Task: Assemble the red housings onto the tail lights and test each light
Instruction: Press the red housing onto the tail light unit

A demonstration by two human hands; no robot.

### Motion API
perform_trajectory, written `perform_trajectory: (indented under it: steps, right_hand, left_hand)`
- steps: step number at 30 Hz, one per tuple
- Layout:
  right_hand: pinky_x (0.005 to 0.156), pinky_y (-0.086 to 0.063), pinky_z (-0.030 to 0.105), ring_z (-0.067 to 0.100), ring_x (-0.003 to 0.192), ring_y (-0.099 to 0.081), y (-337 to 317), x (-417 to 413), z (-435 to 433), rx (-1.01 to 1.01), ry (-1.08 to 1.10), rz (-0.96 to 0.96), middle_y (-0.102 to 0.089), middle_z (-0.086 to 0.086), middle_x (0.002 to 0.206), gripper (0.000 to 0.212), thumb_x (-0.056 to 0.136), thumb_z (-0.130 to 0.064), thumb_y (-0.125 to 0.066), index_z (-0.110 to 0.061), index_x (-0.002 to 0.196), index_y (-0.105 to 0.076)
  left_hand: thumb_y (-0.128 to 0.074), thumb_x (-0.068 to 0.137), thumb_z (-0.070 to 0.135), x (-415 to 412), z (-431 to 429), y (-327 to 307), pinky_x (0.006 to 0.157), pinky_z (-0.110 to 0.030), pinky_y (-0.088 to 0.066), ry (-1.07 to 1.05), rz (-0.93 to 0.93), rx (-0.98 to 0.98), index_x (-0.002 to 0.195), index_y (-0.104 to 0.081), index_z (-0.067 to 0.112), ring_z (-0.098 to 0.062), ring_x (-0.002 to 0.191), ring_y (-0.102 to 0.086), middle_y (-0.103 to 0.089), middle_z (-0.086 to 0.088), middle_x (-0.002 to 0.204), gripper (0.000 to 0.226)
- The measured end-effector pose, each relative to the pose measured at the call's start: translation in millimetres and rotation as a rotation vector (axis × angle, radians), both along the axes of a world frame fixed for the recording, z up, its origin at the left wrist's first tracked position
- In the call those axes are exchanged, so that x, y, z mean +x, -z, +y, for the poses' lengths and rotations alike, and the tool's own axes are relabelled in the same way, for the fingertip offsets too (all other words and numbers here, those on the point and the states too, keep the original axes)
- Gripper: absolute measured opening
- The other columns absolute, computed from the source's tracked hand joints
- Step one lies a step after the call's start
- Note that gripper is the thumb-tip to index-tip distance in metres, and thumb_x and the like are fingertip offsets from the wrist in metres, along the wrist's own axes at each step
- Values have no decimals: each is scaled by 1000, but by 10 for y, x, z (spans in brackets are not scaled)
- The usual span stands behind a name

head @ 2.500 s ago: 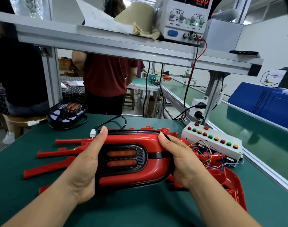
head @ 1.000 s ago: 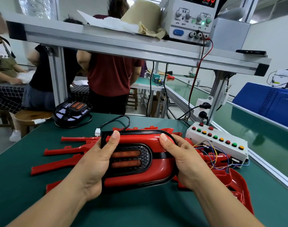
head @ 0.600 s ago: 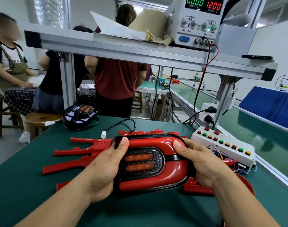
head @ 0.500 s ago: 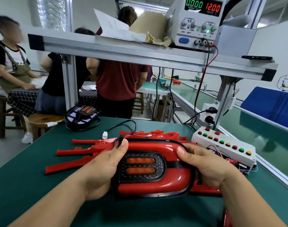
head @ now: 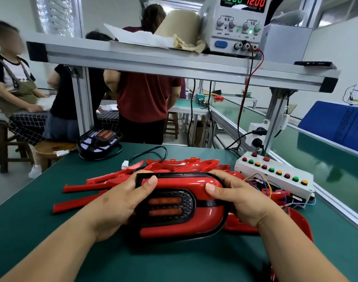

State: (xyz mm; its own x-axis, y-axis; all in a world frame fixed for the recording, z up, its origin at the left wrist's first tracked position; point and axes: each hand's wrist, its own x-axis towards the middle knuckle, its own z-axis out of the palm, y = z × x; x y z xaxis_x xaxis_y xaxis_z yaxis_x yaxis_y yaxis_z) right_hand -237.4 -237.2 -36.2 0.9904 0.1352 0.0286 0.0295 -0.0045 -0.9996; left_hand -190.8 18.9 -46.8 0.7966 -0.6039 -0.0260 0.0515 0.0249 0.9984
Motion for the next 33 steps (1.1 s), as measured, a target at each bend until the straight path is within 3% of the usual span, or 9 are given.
perform_trajectory:
  steps: [3,8,11,14,17,21,24,27,33]
  right_hand:
    - [91,-53,46,32,99,-64,13,21,56,76,25,-68,-66,25,115,49,72,-19,-75,-4,117,-62]
    - [84,-56,41,28,92,-66,65,70,156,138,66,-117,-70,15,104,37,71,-22,-75,-11,106,-68]
    - [73,-58,36,28,88,-69,110,93,188,144,109,-96,-72,15,102,32,72,-20,-77,-14,103,-71]
    - [74,-59,41,32,89,-70,92,86,187,135,147,-41,-71,19,106,35,76,-25,-80,-12,107,-69]
    - [78,-59,41,33,94,-70,40,76,185,96,124,20,-71,20,108,48,76,-44,-75,-10,110,-70]
    - [81,-58,41,30,100,-70,31,79,163,128,110,176,-73,12,109,64,60,-69,-69,-21,102,-76]
    - [75,-59,38,27,99,-71,42,76,126,199,97,189,-73,11,109,58,64,-65,-70,-21,101,-77]
    - [77,-60,43,28,91,-72,44,69,101,205,104,149,-73,16,106,46,70,-47,-79,-13,101,-76]
    - [90,-51,53,33,92,-66,29,57,128,186,164,124,-70,20,108,59,63,-32,-84,0,109,-67]
  left_hand:
    - [-60,81,46,-35,-104,32,75,-40,-60,-64,86,-239,111,-67,33,-31,103,-70,-72,-11,115,33]
    - [-58,83,42,-9,-211,26,58,-32,-60,-267,-15,-339,112,-64,22,-29,85,-75,-76,-12,99,36]
    - [-59,83,42,23,-278,119,58,-40,-60,-301,21,-362,103,-70,27,-36,84,-74,-75,-16,99,28]
    - [-58,84,48,71,-281,123,59,-43,-60,-282,110,-313,97,-72,34,-39,84,-73,-75,-17,99,24]
    - [-56,85,54,123,-227,126,62,-43,-60,-230,158,-248,98,-73,34,-38,89,-73,-75,-17,103,29]
    - [-60,79,56,160,-156,156,65,-45,-60,-207,220,-214,113,-68,27,-35,94,-73,-74,-15,107,46]
    - [-58,76,59,159,-139,128,67,-43,-60,-154,237,-220,107,-74,22,-34,96,-72,-73,-16,109,50]
    - [-55,79,57,149,-134,96,67,-42,-60,-115,241,-235,104,-76,20,-32,97,-72,-73,-16,110,49]
    - [-58,79,53,143,-131,71,67,-45,-60,-110,258,-239,104,-77,20,-35,96,-72,-73,-16,109,45]
